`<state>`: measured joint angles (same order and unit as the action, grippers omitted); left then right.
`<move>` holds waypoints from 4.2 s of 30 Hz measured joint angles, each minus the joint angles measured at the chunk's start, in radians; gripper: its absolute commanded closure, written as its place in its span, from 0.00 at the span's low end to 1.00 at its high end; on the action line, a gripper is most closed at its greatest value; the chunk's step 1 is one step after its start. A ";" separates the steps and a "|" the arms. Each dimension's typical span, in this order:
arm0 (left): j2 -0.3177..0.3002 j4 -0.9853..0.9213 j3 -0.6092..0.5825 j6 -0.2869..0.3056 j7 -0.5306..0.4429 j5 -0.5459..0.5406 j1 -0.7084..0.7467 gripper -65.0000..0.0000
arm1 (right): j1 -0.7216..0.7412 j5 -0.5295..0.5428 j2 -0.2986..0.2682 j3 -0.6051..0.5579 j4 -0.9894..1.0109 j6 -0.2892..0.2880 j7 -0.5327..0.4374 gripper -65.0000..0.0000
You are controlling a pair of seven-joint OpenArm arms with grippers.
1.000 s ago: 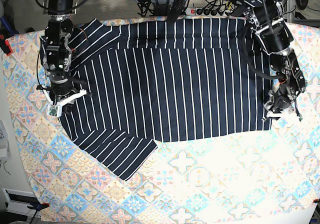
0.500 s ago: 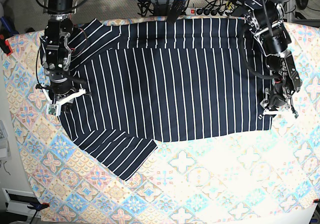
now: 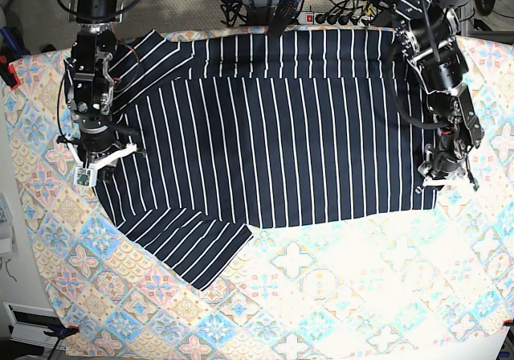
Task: Fold the T-shirt properly
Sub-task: 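Release the edge and move both grippers down the shirt's sides, then grasp the shirt's side edges with both grippers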
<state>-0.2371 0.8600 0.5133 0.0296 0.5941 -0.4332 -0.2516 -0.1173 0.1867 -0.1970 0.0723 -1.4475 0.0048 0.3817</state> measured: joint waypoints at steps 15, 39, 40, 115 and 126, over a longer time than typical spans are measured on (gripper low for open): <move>0.015 0.010 -0.064 -0.007 -0.025 0.010 0.020 0.83 | 0.001 0.000 0.000 -0.002 -0.001 0.000 0.000 0.87; 0.089 0.380 -0.069 -0.003 0.134 0.003 0.238 1.00 | 0.185 -0.003 -0.003 -0.003 0.197 0.000 -0.001 0.87; 0.091 0.402 -0.070 0.001 0.135 -0.001 0.253 1.00 | 0.203 -0.006 -0.003 -0.002 0.222 0.000 0.003 0.87; 0.111 0.788 -0.018 -0.003 0.140 -0.090 0.473 1.00 | 0.314 -0.005 -0.119 -0.085 0.404 -0.307 0.043 0.99; 0.107 0.788 -0.020 -0.003 0.142 -0.092 0.481 1.00 | 0.423 -0.090 -0.122 -0.068 0.580 -0.308 -0.075 0.67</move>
<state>-0.1299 1.6478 0.4934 0.0265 0.7361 -0.5247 0.2295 0.3061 0.0971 -0.3191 0.0040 -0.8677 -0.3031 0.3065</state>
